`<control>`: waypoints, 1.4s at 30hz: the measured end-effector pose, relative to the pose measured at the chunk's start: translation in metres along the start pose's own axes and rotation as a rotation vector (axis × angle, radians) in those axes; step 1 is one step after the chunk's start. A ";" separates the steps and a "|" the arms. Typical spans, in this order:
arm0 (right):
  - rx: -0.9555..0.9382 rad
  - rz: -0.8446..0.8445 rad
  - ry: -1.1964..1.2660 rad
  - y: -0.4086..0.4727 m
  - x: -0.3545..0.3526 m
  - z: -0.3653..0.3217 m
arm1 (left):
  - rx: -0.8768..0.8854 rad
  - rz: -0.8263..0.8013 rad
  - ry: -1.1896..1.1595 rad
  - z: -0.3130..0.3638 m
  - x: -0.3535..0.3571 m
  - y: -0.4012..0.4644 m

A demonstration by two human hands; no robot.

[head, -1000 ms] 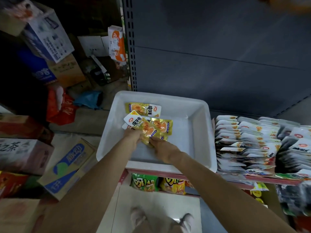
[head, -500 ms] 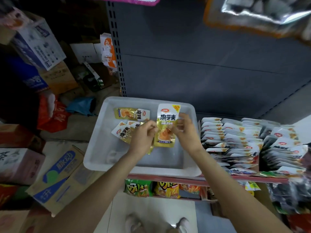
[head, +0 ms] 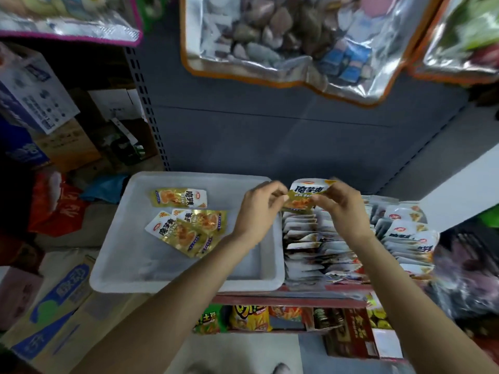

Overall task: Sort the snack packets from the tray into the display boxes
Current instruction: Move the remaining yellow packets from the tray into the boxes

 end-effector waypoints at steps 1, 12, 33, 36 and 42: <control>0.003 -0.017 -0.073 0.000 -0.003 0.005 | -0.013 -0.018 0.021 -0.002 0.006 0.000; -0.165 0.001 -0.334 -0.007 -0.010 0.013 | 0.167 0.022 0.136 0.008 0.020 -0.005; -0.116 -0.423 -0.681 -0.017 0.094 -0.007 | -0.449 -0.041 0.126 -0.088 -0.044 -0.024; -0.097 -0.572 -0.632 -0.020 0.145 -0.009 | -0.651 -0.009 0.233 -0.120 -0.078 -0.037; 0.090 -0.873 -0.533 -0.032 0.239 0.010 | -1.049 0.029 0.259 -0.160 -0.128 -0.058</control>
Point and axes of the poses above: each hand's wrist, its own y-axis towards the middle knuckle, its own x-axis out of the palm, z = x × y, the point moved 3 cm from there along y, towards the middle knuckle, and after that the axes turned 5 degrees about -x, right-handed, at the moved point
